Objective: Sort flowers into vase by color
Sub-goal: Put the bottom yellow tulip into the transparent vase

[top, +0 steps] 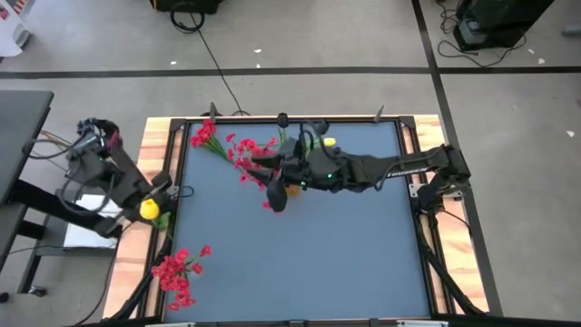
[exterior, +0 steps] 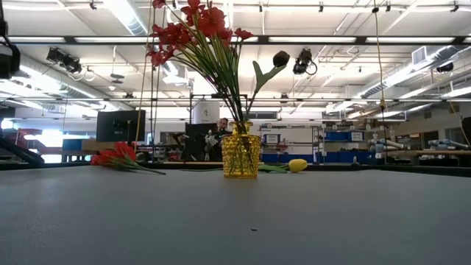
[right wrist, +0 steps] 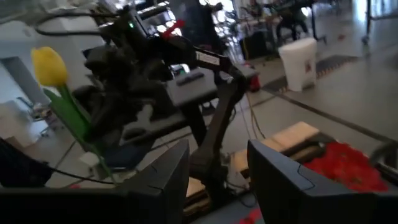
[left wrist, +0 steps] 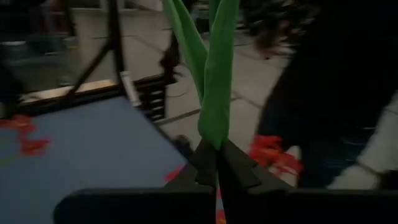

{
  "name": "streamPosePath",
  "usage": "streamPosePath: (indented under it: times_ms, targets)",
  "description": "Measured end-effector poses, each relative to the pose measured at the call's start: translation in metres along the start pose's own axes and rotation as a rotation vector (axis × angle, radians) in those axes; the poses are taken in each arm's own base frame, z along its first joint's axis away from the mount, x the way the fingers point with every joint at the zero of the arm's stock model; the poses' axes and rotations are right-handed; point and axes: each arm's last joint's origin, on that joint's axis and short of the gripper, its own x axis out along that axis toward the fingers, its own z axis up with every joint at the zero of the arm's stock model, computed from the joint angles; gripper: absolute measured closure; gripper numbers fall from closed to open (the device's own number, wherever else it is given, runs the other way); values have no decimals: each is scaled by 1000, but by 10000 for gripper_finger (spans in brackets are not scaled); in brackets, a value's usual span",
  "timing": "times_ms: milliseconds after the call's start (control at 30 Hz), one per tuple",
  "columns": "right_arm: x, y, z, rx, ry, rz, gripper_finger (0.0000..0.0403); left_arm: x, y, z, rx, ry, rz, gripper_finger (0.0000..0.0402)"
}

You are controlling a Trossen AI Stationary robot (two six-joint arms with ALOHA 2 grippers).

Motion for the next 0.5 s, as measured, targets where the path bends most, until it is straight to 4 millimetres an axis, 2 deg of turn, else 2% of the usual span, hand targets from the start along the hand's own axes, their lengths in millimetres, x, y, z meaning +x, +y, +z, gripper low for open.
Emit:
streamPosePath:
  times_ms: [100,267,500]
  targets:
    - [0,-2,-2,26,11,-45,233,-8,-1,-1,-1,-13,-87,397]
    - [0,-4,-3,92,8,-87,234,-8,-5,-2,71,10,-199,397]
    - [-2,-2,-5,140,8,-112,234,15,-10,-13,155,-25,-275,397]
